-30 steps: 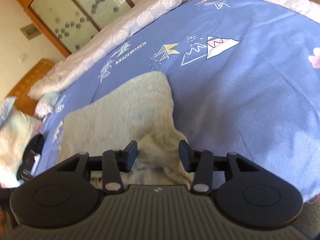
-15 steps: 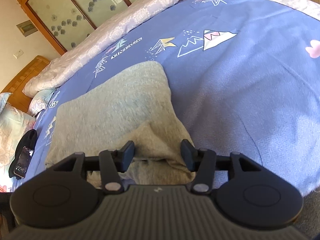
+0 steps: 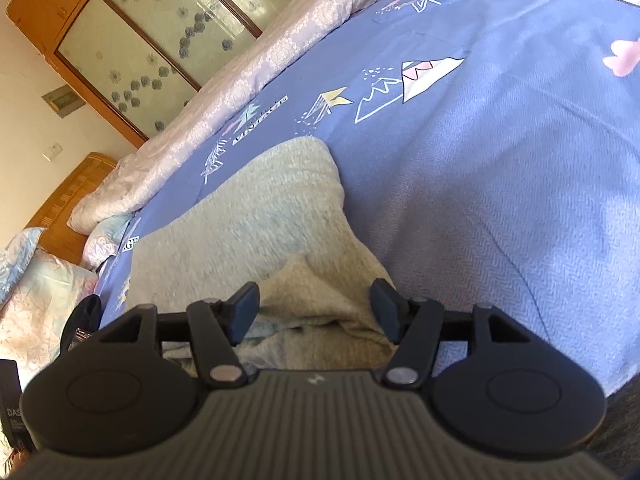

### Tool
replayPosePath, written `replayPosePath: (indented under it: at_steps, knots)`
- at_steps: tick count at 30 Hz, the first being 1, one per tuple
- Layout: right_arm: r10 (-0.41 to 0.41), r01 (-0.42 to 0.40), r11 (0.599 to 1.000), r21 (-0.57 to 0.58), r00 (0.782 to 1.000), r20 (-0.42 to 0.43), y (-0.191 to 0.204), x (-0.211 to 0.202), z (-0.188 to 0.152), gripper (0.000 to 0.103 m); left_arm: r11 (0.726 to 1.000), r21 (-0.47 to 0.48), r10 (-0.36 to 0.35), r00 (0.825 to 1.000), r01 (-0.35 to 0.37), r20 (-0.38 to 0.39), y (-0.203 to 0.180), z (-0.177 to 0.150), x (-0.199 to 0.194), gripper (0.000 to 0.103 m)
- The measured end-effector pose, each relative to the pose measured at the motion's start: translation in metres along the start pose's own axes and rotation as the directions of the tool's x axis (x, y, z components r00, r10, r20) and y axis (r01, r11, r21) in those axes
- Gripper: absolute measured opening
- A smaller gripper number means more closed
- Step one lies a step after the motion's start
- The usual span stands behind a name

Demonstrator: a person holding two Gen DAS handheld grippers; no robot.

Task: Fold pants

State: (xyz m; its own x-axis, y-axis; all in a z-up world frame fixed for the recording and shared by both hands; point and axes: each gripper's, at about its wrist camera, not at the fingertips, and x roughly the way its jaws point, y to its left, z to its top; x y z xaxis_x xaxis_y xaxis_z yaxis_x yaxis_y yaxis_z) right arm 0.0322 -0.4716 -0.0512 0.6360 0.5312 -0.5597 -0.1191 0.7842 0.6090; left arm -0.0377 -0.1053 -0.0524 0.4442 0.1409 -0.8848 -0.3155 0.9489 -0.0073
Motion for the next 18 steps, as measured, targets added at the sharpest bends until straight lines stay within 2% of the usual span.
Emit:
replayPosePath:
  at_steps: [9, 12, 18]
  knots:
    - [0.133, -0.134, 0.979, 0.151, 0.991, 0.016, -0.026, -0.005, 0.005, 0.082, 1.0, 0.007, 0.001, 1.0, -0.001, 0.006, -0.001, -0.001, -0.001, 0.103]
    - [0.17, -0.17, 0.973, 0.157, 0.985, 0.011, -0.029, -0.007, 0.008, 0.087, 1.0, 0.009, -0.001, 1.0, 0.001, 0.015, -0.001, -0.003, -0.001, 0.103]
    - [0.182, -0.181, 0.974, 0.133, 0.983, 0.004, -0.029, -0.012, 0.008, 0.088, 1.0, 0.013, 0.002, 1.0, -0.002, 0.018, -0.002, -0.004, -0.003, 0.103]
